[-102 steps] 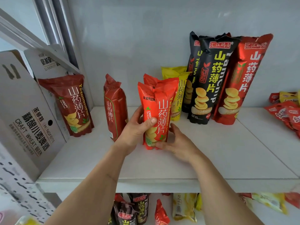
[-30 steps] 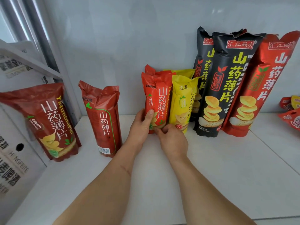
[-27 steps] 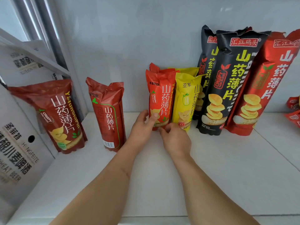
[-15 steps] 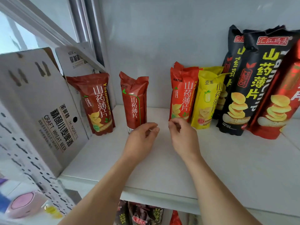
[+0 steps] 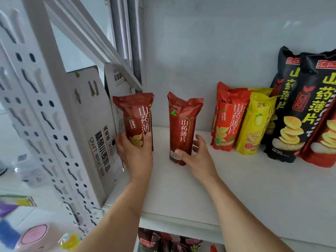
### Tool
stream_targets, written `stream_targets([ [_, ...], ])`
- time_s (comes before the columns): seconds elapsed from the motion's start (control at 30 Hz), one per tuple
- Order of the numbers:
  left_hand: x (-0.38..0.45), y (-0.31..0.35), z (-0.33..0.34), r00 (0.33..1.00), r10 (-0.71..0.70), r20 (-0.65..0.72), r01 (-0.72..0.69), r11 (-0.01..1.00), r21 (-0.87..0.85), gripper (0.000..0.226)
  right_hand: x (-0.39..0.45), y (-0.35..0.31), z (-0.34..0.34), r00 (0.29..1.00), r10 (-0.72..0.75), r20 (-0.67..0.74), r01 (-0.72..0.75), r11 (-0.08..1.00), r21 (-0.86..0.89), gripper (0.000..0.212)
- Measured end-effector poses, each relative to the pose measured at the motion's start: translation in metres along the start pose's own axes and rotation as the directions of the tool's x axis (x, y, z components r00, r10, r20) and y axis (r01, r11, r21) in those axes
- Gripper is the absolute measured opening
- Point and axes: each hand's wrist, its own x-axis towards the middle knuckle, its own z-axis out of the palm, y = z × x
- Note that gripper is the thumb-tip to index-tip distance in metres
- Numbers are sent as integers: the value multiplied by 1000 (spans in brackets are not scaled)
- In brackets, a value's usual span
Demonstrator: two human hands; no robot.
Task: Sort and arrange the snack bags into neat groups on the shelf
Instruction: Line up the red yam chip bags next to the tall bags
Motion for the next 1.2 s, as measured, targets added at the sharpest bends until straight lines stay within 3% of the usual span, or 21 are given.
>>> stream_targets([
  [0.1, 19, -5, 3, 998, -45, 43, 47, 998, -42, 95, 6, 0, 6, 1000, -20, 19, 19, 999, 36, 87],
  [0.17, 27, -10, 2, 995, -44, 86, 53, 992, -115, 95, 10, -1, 8, 999, -45, 13, 44, 998, 35, 77],
  [0.27, 27, -12, -2, 975, -78, 206, 147, 927, -344, 76, 13, 2, 8, 999, -51, 6, 50, 997, 65, 74],
  [0.37, 19, -10, -3, 949, -108, 297, 244, 849, -469, 63, 17, 8, 3, 1000, -18, -13, 20, 982, 186, 74],
  [0.63, 2, -5, -7, 891, -69, 448, 307, 820, -483, 53, 21, 14, -12, 999, -28, 32, 20, 977, 212, 71],
  [0.77, 0, -3, -9, 886, -59, 459, 297, 834, -465, 54, 22, 13, -17, 998, -42, -45, 51, 979, 198, 70],
  [0.9, -4, -2, -7, 873, -53, 485, 301, 841, -450, 56, 19, 15, -18, 994, -40, -98, 50, 993, 109, 93],
  [1.0, -8, -2, -6, 860, -41, 508, 306, 839, -449, 60, 10, 9, -23, 997, -31, -71, 35, 997, 68, 93],
  [1.07, -9, -1, -7, 852, -39, 521, 314, 836, -450, 61, 1, 2, -27, 999, -32, 0, 32, 992, 122, 84],
  [1.13, -9, -2, -8, 846, -35, 532, 317, 835, -449, 60, -3, -3, -31, 998, -29, 60, 17, 980, 199, 57],
  [1.2, -9, -3, -10, 840, -34, 541, 322, 835, -446, 60, -3, -2, -34, 998, -12, 58, -3, 970, 244, 44],
])
